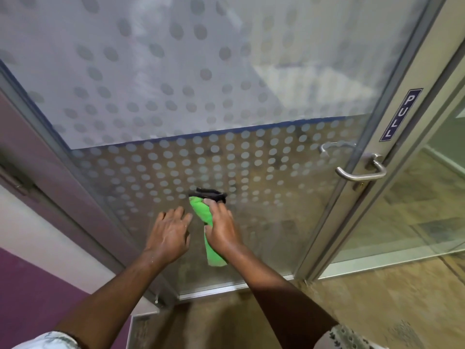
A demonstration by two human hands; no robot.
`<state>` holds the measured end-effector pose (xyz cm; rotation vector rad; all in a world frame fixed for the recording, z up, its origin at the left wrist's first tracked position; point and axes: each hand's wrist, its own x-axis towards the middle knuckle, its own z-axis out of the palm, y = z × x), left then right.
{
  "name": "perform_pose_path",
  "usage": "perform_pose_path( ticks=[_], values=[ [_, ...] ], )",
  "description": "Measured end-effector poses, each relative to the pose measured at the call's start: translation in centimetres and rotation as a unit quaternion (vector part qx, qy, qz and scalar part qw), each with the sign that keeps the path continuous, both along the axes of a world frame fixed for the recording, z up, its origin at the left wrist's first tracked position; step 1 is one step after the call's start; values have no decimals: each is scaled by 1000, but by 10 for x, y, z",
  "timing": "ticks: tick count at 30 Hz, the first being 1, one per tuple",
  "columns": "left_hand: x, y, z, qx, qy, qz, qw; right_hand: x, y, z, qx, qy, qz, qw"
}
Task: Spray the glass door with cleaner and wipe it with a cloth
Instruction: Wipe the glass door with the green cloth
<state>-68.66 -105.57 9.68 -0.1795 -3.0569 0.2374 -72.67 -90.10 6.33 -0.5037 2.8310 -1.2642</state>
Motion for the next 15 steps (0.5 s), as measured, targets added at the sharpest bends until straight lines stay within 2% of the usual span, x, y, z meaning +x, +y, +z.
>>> perform_pose_path(
  ticks=[4,7,9,12,15],
  values=[
    [3,-6,6,15,14,2,1000,7,25,-1,-157,-6,-140,978],
    [6,-12,12,24,23,8,999,-5,69,4,-240,32,-318,917],
    [8,-14,15,26,24,7,999,-24,88,13,-254,4,-388,886],
    [11,-19,20,27,26,10,999,-44,73,26,-265,-53,-383,883],
    [14,-28,23,33,33,12,999,-38,35,31,-284,-63,-357,888]
  ],
)
